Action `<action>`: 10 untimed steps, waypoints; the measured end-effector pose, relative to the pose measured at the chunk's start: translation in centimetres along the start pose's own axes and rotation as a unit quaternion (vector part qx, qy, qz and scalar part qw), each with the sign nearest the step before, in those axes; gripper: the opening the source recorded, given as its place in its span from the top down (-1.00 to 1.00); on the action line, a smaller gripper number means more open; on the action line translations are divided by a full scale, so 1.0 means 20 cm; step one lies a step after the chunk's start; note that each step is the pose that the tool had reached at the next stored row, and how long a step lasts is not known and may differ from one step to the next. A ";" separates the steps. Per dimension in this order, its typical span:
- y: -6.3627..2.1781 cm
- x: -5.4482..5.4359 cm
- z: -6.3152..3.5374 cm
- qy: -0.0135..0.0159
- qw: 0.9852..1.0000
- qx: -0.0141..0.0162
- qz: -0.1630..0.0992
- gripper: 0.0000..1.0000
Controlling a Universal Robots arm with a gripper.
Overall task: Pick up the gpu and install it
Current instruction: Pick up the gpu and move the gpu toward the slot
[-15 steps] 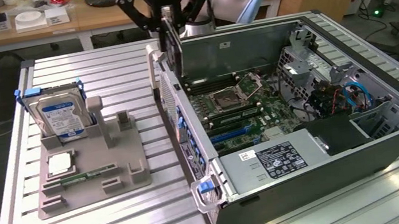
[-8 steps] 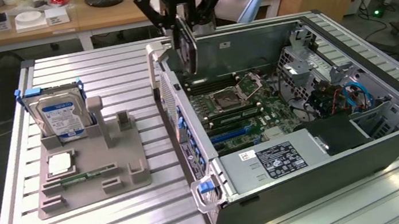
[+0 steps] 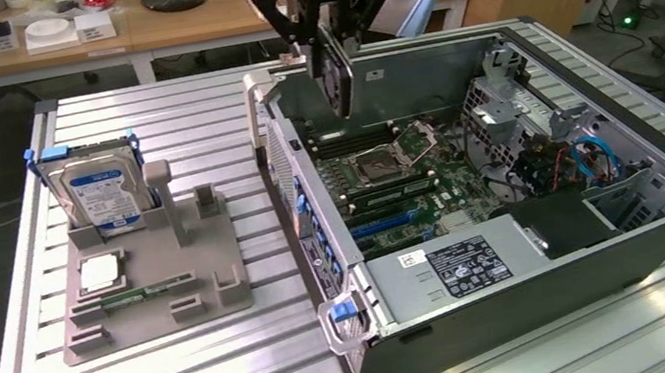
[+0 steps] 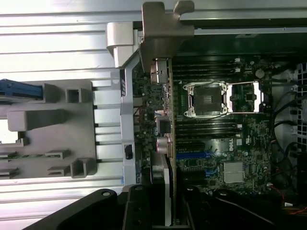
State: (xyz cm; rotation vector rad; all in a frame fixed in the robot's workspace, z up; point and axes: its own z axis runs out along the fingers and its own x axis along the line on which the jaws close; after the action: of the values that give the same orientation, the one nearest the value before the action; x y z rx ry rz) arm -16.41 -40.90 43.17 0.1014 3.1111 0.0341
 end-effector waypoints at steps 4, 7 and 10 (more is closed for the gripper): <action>0.003 -0.05 0.002 0.000 1.000 0.000 0.000 0.43; 0.005 -0.08 0.004 0.000 1.000 0.000 0.000 0.43; 0.007 -0.11 0.005 0.000 1.000 0.000 -0.001 0.43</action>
State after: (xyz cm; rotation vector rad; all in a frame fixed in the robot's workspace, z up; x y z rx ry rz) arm -14.28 -40.90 43.12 0.0998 3.1111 0.0341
